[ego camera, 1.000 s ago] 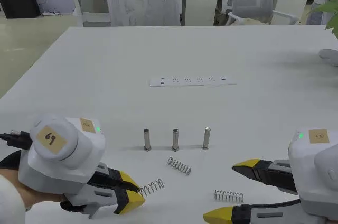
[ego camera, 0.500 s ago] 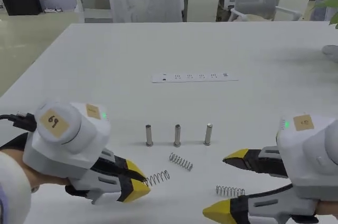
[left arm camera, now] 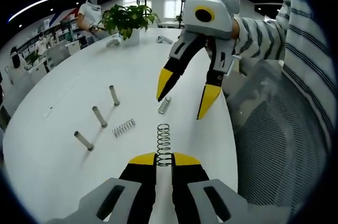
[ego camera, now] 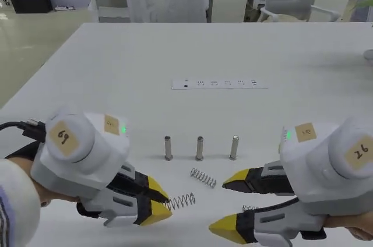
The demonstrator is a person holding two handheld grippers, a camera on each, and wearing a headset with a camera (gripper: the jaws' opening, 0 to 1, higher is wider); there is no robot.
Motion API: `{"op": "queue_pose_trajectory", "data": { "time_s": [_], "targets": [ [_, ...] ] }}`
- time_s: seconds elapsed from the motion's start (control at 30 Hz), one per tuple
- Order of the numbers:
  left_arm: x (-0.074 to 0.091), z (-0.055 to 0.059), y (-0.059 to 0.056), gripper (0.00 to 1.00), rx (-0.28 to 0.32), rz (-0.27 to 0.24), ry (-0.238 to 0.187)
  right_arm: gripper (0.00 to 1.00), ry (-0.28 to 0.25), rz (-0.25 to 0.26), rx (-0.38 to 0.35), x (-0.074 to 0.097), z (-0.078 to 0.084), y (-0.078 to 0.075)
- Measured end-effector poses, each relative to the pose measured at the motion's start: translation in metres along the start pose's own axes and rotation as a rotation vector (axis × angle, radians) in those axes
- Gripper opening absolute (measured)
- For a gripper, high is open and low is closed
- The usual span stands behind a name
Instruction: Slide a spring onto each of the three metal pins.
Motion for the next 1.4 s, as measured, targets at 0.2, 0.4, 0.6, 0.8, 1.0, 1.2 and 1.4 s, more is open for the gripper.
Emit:
{"op": "queue_pose_trajectory", "data": {
  "time_s": [0.2,0.4,0.6,0.8,1.0,1.2,1.4],
  "targets": [
    [-0.002,-0.001,-0.007,0.02,-0.044,0.035,0.0,0.23,0.001,-0.023,0.035,-0.006,-0.005,0.001],
    [-0.003,-0.002,-0.01,0.02,-0.048,0.058,-0.006,0.12,-0.007,-0.06,0.053,-0.01,-0.01,0.003],
    [-0.002,-0.004,-0.015,0.02,-0.086,0.085,-0.018,0.12,-0.001,-0.092,0.077,-0.013,-0.011,0.007],
    [-0.001,-0.004,-0.015,0.02,-0.086,0.1,-0.029,0.16,-0.003,-0.13,0.096,-0.017,-0.014,0.015],
    [-0.001,-0.004,-0.016,0.02,-0.097,0.112,-0.029,0.14,0.0,-0.141,0.112,-0.02,-0.016,0.016],
    [0.0,-0.002,-0.017,0.02,-0.116,0.128,-0.032,0.13,0.015,-0.16,0.147,-0.02,-0.013,0.019],
    [-0.002,0.0,-0.021,0.02,-0.114,0.141,-0.033,0.09,0.055,-0.155,0.201,-0.021,-0.006,0.019]
  ]
}}
Point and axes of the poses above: the centre of the closed fingertips' face, and the gripper's own axes: x roughly backward along the fingers, y roughly to its left, z roughly out of its underside, the point moved 2 cm from there along x, roughly backward along the fingers, and after that the axes turned 9 degrees about x, right-handed, at the moved point
